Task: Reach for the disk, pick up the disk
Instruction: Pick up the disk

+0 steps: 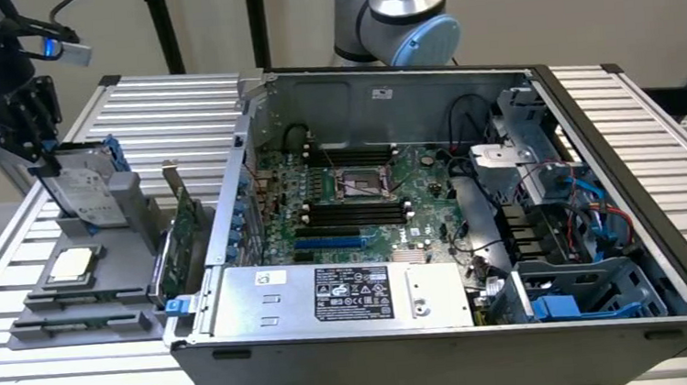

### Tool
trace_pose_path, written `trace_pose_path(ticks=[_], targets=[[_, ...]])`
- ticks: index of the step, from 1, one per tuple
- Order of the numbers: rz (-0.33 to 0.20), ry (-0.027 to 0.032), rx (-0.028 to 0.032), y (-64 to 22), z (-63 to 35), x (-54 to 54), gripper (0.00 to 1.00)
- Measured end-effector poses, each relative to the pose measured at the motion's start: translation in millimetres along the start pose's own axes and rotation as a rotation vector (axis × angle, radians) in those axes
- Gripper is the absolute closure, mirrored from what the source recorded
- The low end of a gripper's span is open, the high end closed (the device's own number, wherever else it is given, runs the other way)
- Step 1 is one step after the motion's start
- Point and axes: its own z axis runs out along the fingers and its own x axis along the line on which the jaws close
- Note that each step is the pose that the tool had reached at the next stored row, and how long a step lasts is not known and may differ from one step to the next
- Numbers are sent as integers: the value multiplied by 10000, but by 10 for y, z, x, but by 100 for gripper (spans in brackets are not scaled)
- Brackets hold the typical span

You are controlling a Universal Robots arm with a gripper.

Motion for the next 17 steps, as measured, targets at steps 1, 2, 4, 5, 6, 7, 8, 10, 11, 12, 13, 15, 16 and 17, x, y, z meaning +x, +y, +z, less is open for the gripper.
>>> trace_pose_path(ticks=[1, 2, 4, 5, 6, 7, 8, 10, 11, 12, 13, 15, 16, 17], targets=[[0, 0, 2, 0, 0, 1, 67], [0, 0, 6, 1, 1, 2, 67], [-1, 1, 16, 1, 0, 6, 67], [-1, 1, 25, 1, 1, 8, 67], [0, 1, 36, 1, 1, 11, 67], [0, 1, 45, 1, 0, 13, 67], [0, 1, 54, 1, 0, 15, 67], [0, 0, 76, 0, 0, 18, 67], [-1, -4, 90, 0, 0, 18, 67], [-1, -7, 100, 0, 1, 19, 67], [-1, -8, 103, 0, 1, 19, 67], [-1, -8, 104, 0, 1, 19, 67], [-1, -8, 103, 0, 1, 19, 67], [-1, -8, 103, 0, 1, 19, 67]])
